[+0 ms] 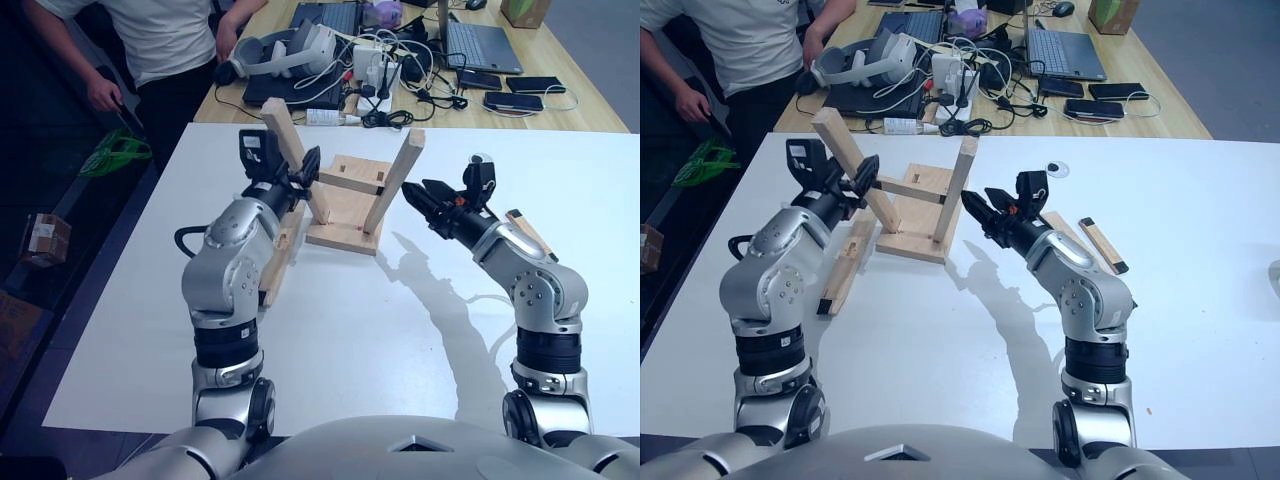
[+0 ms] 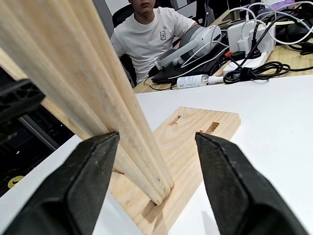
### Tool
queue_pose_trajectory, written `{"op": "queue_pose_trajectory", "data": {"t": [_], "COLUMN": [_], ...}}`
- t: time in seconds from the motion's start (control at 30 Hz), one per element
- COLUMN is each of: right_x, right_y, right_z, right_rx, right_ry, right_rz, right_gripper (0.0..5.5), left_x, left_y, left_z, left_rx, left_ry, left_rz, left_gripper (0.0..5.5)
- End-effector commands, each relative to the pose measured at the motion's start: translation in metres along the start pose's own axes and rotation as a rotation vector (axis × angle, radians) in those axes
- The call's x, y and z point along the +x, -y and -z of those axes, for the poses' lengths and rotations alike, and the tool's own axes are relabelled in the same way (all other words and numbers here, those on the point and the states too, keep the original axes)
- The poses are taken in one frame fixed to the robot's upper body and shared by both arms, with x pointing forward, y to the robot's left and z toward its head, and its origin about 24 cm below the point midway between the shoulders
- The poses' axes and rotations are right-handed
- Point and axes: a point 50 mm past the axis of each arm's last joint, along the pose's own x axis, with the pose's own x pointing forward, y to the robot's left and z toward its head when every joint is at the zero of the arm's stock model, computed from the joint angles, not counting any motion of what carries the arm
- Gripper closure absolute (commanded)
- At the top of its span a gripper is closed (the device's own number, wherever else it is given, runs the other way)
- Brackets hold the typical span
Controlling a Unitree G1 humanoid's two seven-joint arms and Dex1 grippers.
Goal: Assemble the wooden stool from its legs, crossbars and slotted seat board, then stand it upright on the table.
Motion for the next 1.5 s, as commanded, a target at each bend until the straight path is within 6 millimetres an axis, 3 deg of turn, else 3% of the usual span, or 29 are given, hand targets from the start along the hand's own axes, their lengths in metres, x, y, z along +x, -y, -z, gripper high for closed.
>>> {"op": "queue_pose_trajectory", "data": {"t": [0.03,0.17,0.53,0.67,0.87,1.1,1.5], "right_x": [0.008,0.008,0.005,0.004,0.001,-0.001,-0.004], "right_y": [-0.005,-0.004,-0.001,0.000,-0.001,0.002,0.006], "right_z": [-0.010,-0.009,-0.007,-0.007,-0.005,-0.005,0.002], "right_rx": [-0.022,-0.024,-0.031,-0.032,-0.034,-0.034,-0.034], "right_ry": [0.037,0.040,0.035,0.032,0.028,0.036,0.011], "right_rz": [-0.024,-0.021,-0.004,-0.002,-0.002,0.011,0.037], "right_gripper": [2.55,2.55,2.55,2.55,2.55,2.55,2.55], "left_x": [0.002,0.000,-0.003,-0.001,0.001,-0.001,0.000], "left_y": [0.008,0.005,-0.004,-0.006,-0.005,0.005,-0.009], "left_z": [-0.003,0.006,0.027,0.022,-0.001,-0.012,-0.014], "left_rx": [0.002,0.012,0.020,0.028,0.053,0.095,0.114], "left_ry": [-0.002,-0.031,-0.072,-0.046,0.073,0.124,0.103], "left_rz": [0.064,0.036,-0.033,-0.052,-0.058,0.003,-0.115], "left_gripper": [2.71,2.71,0.94,0.40,0.35,1.50,3.26]}}
